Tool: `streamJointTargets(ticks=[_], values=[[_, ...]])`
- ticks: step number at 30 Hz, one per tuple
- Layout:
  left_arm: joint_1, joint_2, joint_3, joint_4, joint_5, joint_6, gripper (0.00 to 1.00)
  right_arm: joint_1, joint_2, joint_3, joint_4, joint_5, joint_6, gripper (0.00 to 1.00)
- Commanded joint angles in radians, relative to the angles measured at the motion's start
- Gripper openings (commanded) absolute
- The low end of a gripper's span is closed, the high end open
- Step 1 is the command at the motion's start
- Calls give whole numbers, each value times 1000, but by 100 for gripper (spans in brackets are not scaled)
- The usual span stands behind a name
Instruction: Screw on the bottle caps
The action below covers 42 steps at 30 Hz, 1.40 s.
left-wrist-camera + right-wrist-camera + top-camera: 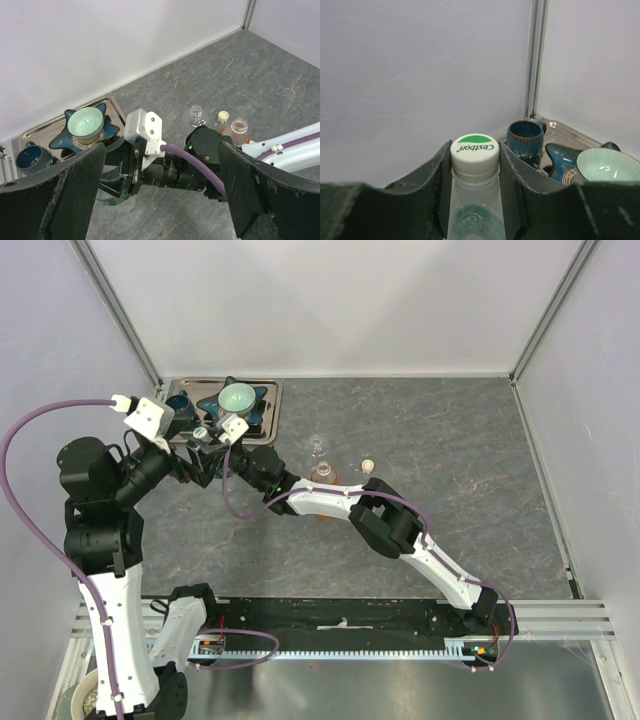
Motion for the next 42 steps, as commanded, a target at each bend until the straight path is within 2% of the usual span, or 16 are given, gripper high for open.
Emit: streamJointTargets(ticks=[1,7,10,14,20,42], values=[[0,-11,-15,39,42,-45,99,2,5,-37,49,36,15,15],[0,0,-47,80,42,-55,99,-4,-7,-57,5,28,32,16],[1,5,-45,92,54,-63,99,-4,-12,-68,-5,31,29,20],[0,8,-45,95,57,-65,99,-5,-10,-66,-11,33,32,42],[0,5,-48,89,69,-60,99,-7,-13,-48,-52,16,24,60],[1,2,-62,111,112,-84,99,-19,-68,-59,-109,-25,1,88]])
